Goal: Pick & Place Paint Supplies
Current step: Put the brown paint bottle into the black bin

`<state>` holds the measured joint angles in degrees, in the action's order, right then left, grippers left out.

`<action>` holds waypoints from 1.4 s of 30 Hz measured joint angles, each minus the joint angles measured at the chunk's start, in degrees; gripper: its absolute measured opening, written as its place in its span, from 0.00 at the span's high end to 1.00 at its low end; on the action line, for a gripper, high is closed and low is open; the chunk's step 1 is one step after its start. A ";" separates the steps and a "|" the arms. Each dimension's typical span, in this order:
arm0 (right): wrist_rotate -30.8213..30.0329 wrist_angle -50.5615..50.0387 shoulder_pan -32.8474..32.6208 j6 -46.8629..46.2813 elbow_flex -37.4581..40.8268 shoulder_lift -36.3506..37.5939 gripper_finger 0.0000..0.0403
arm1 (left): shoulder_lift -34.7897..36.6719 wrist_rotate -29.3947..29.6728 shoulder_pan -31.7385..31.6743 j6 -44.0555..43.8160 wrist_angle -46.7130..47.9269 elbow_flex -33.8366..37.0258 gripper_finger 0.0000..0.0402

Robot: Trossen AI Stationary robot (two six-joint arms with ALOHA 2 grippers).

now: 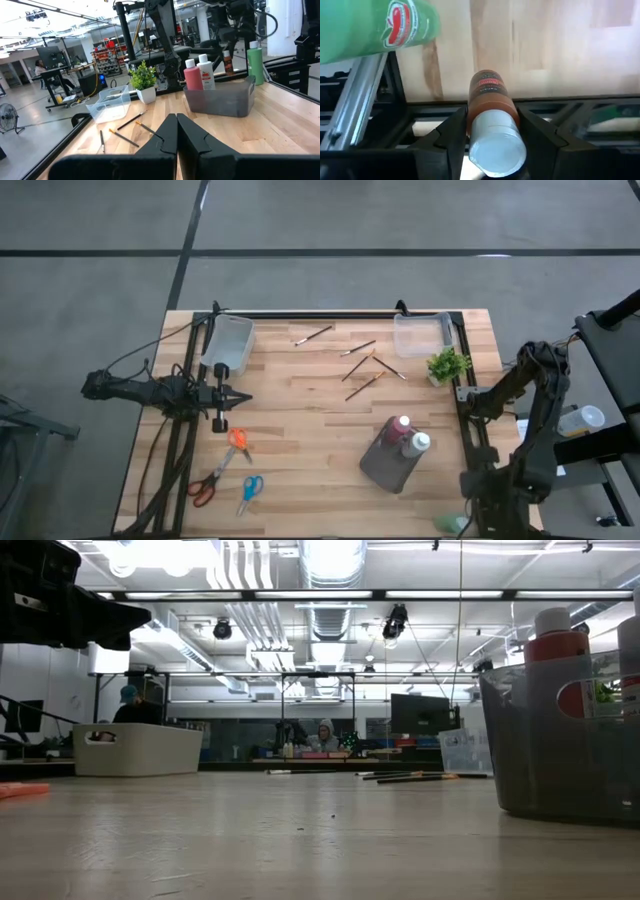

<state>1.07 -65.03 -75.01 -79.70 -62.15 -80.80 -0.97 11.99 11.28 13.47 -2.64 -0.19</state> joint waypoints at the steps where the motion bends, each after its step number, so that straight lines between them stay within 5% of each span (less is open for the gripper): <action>1: -0.63 -0.14 0.00 0.02 0.00 0.71 0.63 | 0.00 -0.01 0.01 0.00 -0.01 0.00 1.00; 17: -14.51 -5.06 1.07 -1.15 -0.07 11.61 0.63 | 0.00 -0.02 0.01 0.00 -0.01 0.00 1.00; 32: -14.56 -4.32 14.80 -5.99 -6.48 12.04 0.63 | 0.00 -0.02 0.01 0.00 -0.01 0.00 1.00; 42: -10.06 -5.40 24.44 -3.91 -15.20 4.74 0.63 | 0.00 -0.01 0.00 0.00 -0.01 0.00 1.00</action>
<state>-8.99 -70.44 -50.56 -83.61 -77.35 -76.06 -0.97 11.98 11.28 13.47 -2.66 -0.19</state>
